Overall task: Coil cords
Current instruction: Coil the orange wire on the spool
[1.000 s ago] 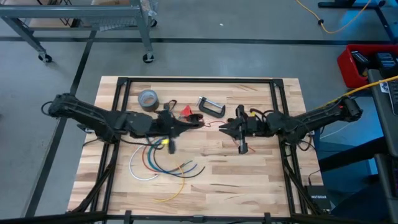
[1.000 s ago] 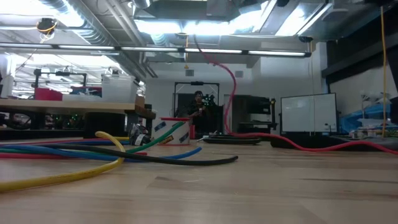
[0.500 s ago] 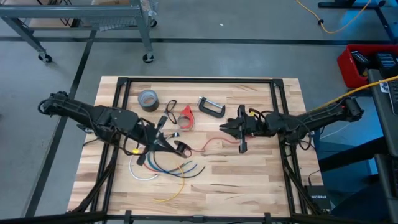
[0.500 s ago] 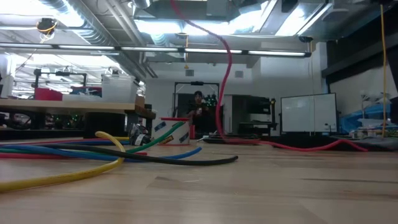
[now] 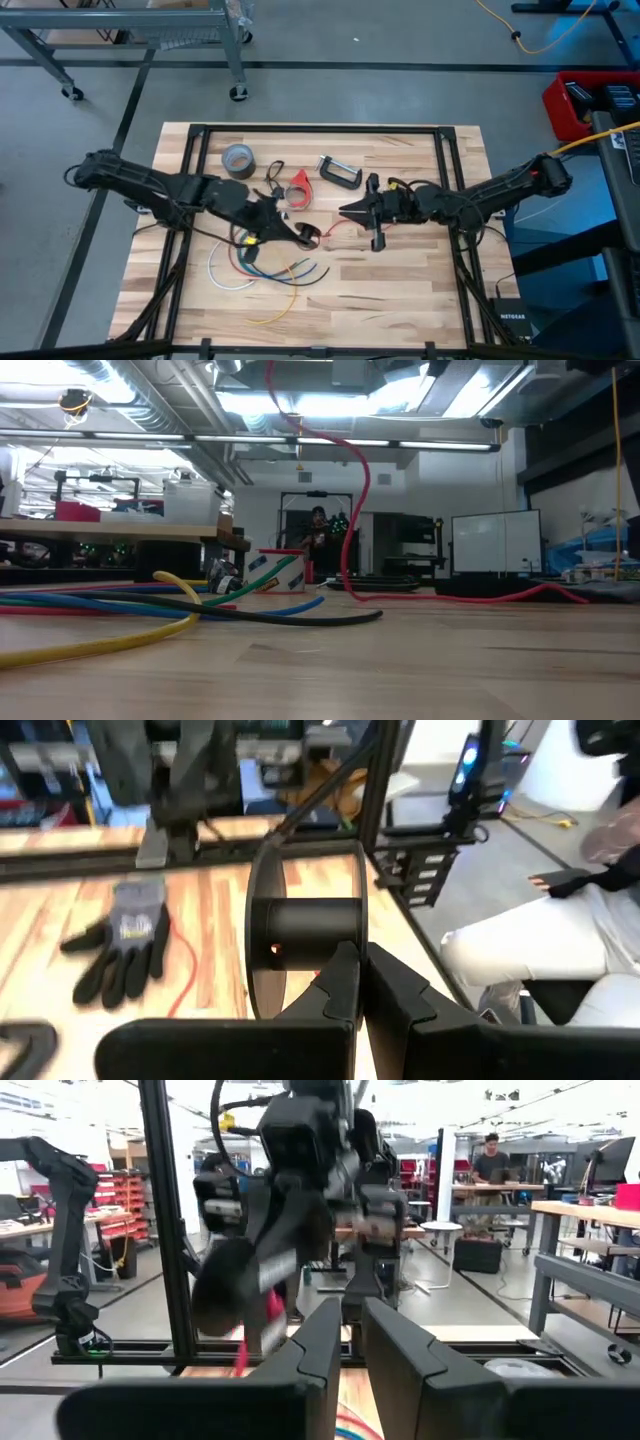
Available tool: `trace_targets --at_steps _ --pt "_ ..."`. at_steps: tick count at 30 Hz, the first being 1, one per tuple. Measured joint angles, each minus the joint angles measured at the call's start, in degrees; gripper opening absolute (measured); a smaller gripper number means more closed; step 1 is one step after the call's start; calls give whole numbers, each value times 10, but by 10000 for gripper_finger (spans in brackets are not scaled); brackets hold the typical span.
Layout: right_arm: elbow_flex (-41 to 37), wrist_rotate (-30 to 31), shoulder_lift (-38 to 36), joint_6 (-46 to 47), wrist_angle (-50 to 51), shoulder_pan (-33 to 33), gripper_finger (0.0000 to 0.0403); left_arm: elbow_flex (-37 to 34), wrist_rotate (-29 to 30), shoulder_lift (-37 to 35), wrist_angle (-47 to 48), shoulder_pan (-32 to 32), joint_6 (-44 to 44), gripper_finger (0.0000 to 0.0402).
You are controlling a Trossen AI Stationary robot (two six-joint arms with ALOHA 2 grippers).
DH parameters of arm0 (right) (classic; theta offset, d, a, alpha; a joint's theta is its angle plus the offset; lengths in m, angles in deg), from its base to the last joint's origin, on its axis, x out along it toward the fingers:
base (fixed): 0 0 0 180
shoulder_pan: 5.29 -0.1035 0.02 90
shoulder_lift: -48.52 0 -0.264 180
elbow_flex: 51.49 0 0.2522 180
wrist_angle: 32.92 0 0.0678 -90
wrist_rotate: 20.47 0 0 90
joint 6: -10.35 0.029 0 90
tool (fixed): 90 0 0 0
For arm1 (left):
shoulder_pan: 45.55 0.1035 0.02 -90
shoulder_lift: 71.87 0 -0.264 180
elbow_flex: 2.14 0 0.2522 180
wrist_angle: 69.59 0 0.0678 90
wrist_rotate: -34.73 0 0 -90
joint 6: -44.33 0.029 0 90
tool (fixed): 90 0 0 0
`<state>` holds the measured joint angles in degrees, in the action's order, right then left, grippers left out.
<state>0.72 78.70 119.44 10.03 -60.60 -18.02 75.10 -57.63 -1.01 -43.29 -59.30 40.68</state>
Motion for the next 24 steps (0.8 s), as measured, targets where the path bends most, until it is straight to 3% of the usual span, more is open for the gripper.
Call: trace_targets --at_steps 10,24 --pt "57 -63 58 1 51 0 51 0 0 41 -43 15 -1 0" --pt "59 -69 59 16 87 0 51 0 16 38 -59 15 10 0"
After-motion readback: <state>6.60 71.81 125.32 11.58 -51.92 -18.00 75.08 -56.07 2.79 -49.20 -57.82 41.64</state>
